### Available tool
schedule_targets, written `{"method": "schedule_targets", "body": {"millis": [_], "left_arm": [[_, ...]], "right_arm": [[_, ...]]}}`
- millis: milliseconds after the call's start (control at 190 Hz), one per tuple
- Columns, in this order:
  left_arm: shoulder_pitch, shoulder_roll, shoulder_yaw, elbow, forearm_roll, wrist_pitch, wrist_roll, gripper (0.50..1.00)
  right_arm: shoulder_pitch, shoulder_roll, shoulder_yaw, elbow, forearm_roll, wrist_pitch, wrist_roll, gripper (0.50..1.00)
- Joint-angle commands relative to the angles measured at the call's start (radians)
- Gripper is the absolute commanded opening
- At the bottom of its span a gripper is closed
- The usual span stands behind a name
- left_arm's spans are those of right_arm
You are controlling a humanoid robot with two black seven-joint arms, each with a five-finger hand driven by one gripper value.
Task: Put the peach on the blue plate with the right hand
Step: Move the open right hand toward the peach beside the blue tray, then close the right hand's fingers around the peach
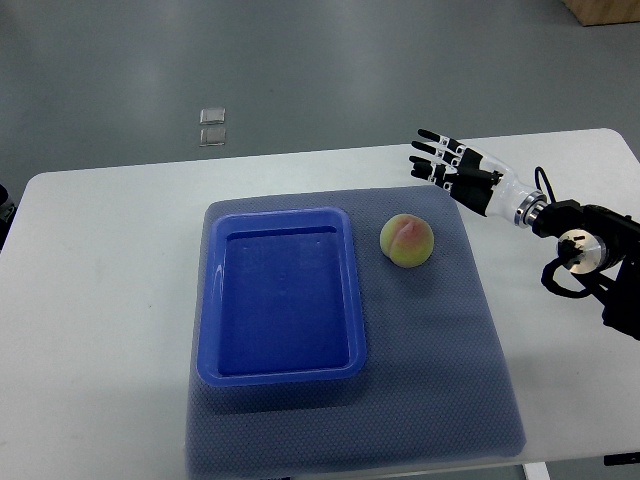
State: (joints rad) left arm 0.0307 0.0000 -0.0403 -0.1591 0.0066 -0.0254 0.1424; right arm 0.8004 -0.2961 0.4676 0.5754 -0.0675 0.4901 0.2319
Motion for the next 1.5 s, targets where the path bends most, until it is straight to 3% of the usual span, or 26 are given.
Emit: {"method": "schedule_targets", "body": {"millis": [0, 678, 1098, 1308, 1497], "left_arm": [[0.000, 0.000, 0.005, 0.004, 0.001, 0.010, 0.002, 1.000], [0.002, 0.000, -0.001, 0.003, -0.002, 0.005, 0.002, 1.000], [0.002, 0.000, -0.001, 0.009, -0.002, 0.002, 0.002, 1.000], [0.002, 0.000, -0.001, 0.009, -0.002, -0.004, 0.000, 1.000], [0.002, 0.000, -0.001, 0.003, -0.002, -0.004, 0.002, 1.000]], "right_arm": [[0.000, 0.000, 0.000, 0.001, 0.000, -0.002, 0.000, 0.932], [0.019, -0.008, -0.018, 0.001, -0.032, 0.008, -0.008, 0.932], [0.146, -0.040, -0.018, 0.018, -0.494, 0.039, 0.004, 0.930], [0.186, -0.071, -0.018, 0.038, -0.853, 0.099, 0.069, 0.930], [0.210, -0.130, -0.024, 0.141, -1.132, 0.121, 0.147, 0.930]]}}
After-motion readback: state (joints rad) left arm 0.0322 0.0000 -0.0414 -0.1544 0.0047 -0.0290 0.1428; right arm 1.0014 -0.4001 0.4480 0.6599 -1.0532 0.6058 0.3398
